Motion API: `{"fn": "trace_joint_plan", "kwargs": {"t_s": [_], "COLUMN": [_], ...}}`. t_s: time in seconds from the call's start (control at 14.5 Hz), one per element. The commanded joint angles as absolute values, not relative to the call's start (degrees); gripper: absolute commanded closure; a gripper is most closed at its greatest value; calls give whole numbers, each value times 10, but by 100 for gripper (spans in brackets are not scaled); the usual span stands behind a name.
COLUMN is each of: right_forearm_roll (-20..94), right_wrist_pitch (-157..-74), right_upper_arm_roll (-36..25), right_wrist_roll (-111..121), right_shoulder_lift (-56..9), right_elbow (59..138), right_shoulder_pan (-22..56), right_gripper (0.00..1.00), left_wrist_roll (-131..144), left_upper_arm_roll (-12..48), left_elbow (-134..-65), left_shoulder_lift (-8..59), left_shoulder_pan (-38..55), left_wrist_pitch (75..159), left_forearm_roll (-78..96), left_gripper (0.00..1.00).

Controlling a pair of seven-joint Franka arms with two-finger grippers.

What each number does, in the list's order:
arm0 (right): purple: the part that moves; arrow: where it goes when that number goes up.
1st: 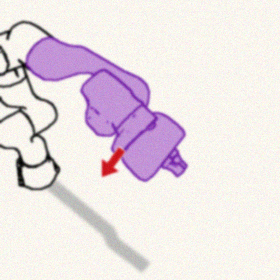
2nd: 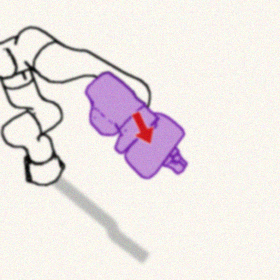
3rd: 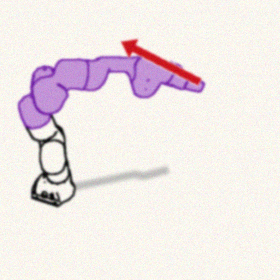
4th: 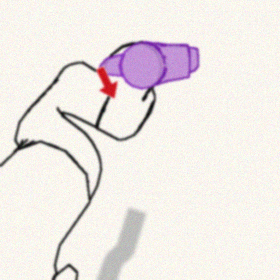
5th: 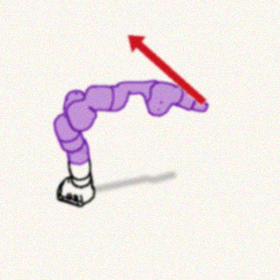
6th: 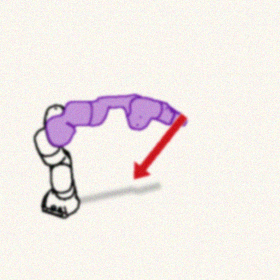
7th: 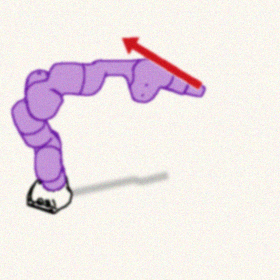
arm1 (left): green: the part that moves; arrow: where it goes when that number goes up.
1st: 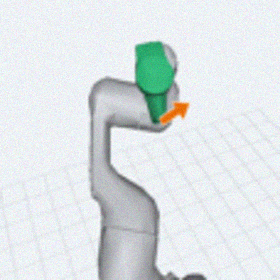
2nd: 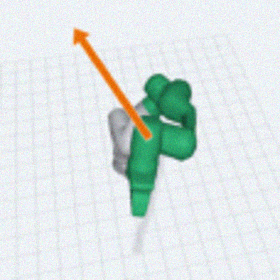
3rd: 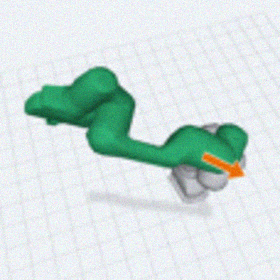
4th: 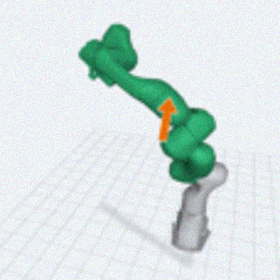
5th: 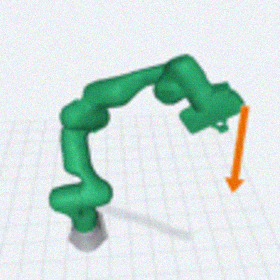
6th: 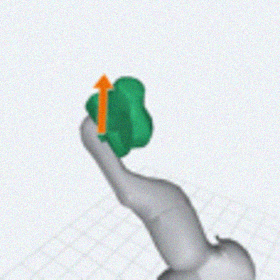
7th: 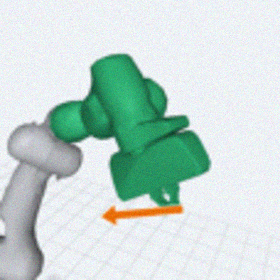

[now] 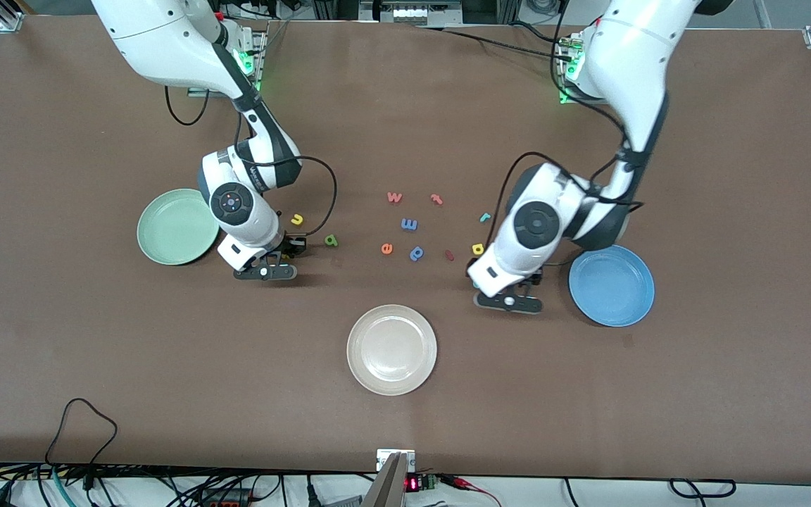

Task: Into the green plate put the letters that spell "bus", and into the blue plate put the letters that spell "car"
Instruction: 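Lift the yellow s with the right gripper while the left gripper reaches letters, then drop the s on the green plate while the left gripper grasps teal letter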

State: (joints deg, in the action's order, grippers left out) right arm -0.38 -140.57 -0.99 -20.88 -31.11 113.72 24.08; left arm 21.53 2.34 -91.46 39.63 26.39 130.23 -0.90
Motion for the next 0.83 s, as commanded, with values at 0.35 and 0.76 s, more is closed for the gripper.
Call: {"fn": "trace_joint_plan", "kwargs": {"t_s": [0.35, 0.76], "right_forearm_roll": [-7, -8], "right_wrist_pitch": [-1218, -1220], "right_upper_arm_roll": [-10, -11], "right_wrist_roll": [-67, 46], "right_shoulder_lift": [-196, -184], "right_elbow": [1148, 1196], "right_shoulder_pan": [132, 39], "right_gripper": [99, 98], "left_wrist_roll": [183, 185], "left_upper_arm_roll": [14, 14], "left_elbow": [-896, -896], "left_shoulder_lift": [447, 454], "left_shoulder_pan": [294, 301], "left_wrist_pitch": [1317, 1317], "left_forearm_roll": [-18, -18], "left_gripper": [9, 37]}}
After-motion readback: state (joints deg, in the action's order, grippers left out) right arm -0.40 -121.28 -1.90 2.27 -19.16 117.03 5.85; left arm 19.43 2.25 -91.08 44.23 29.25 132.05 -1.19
